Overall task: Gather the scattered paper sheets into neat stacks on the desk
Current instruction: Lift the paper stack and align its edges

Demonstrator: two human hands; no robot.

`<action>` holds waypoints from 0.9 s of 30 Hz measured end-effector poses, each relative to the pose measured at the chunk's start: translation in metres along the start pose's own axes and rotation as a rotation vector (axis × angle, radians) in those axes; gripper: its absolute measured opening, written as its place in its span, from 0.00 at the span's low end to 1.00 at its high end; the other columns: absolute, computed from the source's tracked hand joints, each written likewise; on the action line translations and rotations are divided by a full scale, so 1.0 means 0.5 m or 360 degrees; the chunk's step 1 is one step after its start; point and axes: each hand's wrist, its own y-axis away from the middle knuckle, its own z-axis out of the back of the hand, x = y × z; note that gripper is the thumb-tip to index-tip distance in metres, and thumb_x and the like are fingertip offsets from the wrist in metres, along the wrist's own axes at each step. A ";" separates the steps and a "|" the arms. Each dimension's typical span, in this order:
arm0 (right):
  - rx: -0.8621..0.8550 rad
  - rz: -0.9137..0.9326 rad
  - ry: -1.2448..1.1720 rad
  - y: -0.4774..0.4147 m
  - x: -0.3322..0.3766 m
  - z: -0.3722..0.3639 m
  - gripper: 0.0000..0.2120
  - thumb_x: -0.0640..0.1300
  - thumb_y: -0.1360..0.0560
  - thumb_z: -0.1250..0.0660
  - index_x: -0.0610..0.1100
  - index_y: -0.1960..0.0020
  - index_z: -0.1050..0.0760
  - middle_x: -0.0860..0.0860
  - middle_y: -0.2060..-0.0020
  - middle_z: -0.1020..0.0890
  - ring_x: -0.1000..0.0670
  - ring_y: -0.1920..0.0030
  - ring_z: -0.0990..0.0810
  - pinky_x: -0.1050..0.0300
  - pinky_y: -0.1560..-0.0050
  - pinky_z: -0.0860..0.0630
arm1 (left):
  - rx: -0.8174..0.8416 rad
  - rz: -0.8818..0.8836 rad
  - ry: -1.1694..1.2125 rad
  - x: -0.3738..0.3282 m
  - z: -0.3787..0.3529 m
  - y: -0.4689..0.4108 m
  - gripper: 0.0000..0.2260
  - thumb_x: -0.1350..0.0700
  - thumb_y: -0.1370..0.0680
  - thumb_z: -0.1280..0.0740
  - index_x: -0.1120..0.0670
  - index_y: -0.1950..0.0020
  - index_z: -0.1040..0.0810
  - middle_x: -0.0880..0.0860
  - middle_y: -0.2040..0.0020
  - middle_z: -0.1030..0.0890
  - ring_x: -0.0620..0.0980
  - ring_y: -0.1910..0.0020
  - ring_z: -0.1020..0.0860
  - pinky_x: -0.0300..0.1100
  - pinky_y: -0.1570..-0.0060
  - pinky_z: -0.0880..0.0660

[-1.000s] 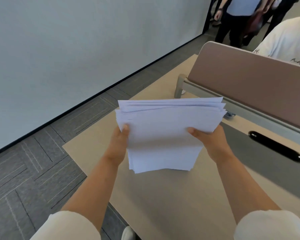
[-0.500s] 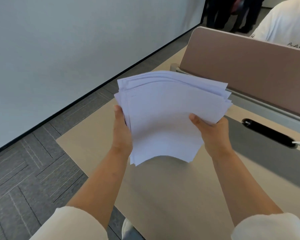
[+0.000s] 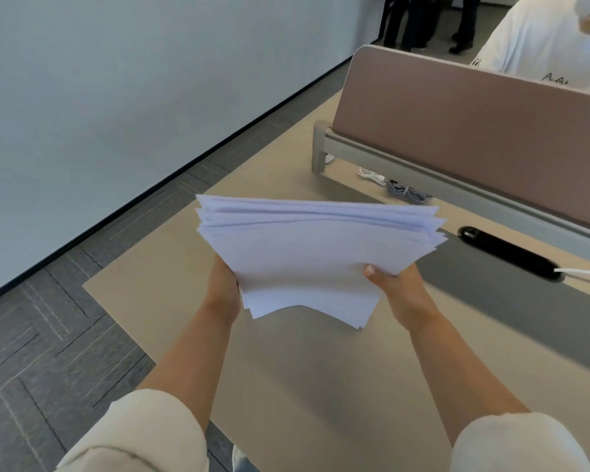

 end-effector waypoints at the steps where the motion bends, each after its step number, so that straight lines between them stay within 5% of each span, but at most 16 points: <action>1: -0.0019 -0.0003 -0.0035 0.000 -0.002 0.000 0.37 0.67 0.50 0.22 0.53 0.45 0.25 0.60 0.53 0.16 0.58 0.49 0.18 0.64 0.54 0.23 | -0.0033 -0.0029 -0.0015 0.007 0.002 -0.003 0.06 0.57 0.26 0.43 0.50 0.59 0.27 0.40 0.69 0.21 0.36 0.70 0.24 0.33 0.68 0.26; 6: -0.0089 0.0046 -0.0085 -0.010 0.004 -0.012 0.33 0.64 0.48 0.21 0.51 0.47 0.23 0.57 0.53 0.15 0.56 0.49 0.17 0.63 0.54 0.22 | -0.0133 -0.0034 0.0065 0.018 -0.012 -0.007 0.06 0.55 0.31 0.43 0.56 0.61 0.30 0.40 0.75 0.24 0.36 0.75 0.27 0.31 0.74 0.29; 11: -0.0058 0.0066 -0.0078 -0.024 0.022 0.000 0.16 0.42 0.35 0.28 0.52 0.48 0.22 0.59 0.53 0.15 0.57 0.49 0.18 0.63 0.52 0.23 | -0.0088 -0.0043 0.0022 -0.011 -0.020 -0.025 0.13 0.62 0.20 0.48 0.51 0.57 0.27 0.43 0.64 0.23 0.40 0.66 0.25 0.32 0.68 0.26; 19: -0.0087 -0.0011 -0.0022 -0.018 -0.010 -0.005 0.21 0.42 0.37 0.26 0.53 0.45 0.23 0.56 0.50 0.16 0.55 0.47 0.18 0.62 0.52 0.22 | -0.0036 0.0054 0.0041 -0.008 -0.029 -0.008 0.15 0.64 0.21 0.47 0.52 0.61 0.28 0.40 0.73 0.22 0.38 0.74 0.24 0.31 0.72 0.27; 25: -0.0160 0.0152 -0.0049 -0.021 0.047 -0.012 0.16 0.42 0.35 0.27 0.51 0.48 0.22 0.56 0.53 0.15 0.54 0.50 0.17 0.62 0.54 0.22 | -0.0141 -0.0100 0.0146 -0.083 -0.047 -0.006 0.11 0.52 0.19 0.46 0.51 0.52 0.24 0.43 0.60 0.20 0.40 0.63 0.22 0.34 0.61 0.25; 27: -0.0267 0.0232 -0.0063 -0.023 0.075 -0.017 0.17 0.48 0.35 0.25 0.48 0.48 0.22 0.56 0.55 0.15 0.54 0.52 0.17 0.61 0.55 0.22 | -0.0155 -0.0199 0.0259 -0.114 -0.056 0.011 0.19 0.45 0.18 0.51 0.52 0.57 0.24 0.42 0.64 0.20 0.39 0.64 0.22 0.33 0.59 0.26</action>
